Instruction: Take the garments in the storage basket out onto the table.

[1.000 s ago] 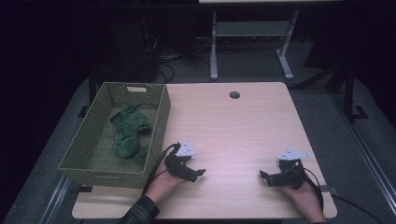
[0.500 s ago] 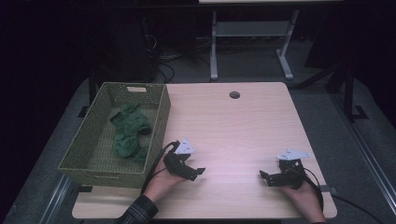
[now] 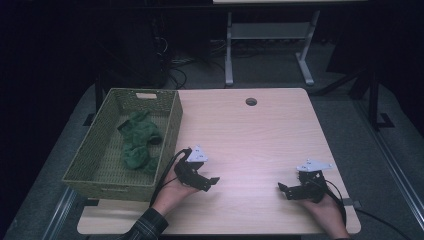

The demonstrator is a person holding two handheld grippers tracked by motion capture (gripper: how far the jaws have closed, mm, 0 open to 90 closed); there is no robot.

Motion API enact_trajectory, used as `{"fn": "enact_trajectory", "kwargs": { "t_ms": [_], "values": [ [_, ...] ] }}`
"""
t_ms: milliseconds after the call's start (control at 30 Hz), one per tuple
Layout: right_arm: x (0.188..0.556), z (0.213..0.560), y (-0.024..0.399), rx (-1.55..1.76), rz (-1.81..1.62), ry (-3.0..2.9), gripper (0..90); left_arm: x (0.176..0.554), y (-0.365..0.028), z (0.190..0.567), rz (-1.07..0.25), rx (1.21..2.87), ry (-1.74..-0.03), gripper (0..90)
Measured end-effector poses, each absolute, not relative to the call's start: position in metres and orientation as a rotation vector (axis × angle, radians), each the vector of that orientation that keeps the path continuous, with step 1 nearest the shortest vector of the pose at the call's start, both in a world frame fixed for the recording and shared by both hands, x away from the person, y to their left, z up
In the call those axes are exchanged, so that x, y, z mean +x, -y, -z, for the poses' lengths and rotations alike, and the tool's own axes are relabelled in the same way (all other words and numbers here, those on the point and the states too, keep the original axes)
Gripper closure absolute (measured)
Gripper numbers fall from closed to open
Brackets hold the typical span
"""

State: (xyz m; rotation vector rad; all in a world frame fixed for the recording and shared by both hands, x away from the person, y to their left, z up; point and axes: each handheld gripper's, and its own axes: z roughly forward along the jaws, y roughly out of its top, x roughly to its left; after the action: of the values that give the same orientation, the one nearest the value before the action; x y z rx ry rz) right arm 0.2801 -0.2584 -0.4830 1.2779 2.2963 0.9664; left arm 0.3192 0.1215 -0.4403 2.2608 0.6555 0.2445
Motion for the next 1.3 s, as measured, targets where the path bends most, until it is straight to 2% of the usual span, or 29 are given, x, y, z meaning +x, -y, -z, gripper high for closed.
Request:
{"fn": "enact_trajectory", "kwargs": {
  "t_ms": [1300],
  "values": [
    [0.28, 0.483, 0.259, 1.272, -0.965, -2.294, 3.0, 0.326, -0.122, 0.384, -0.26, 2.271, -0.591, 13.7]
  ]
}}
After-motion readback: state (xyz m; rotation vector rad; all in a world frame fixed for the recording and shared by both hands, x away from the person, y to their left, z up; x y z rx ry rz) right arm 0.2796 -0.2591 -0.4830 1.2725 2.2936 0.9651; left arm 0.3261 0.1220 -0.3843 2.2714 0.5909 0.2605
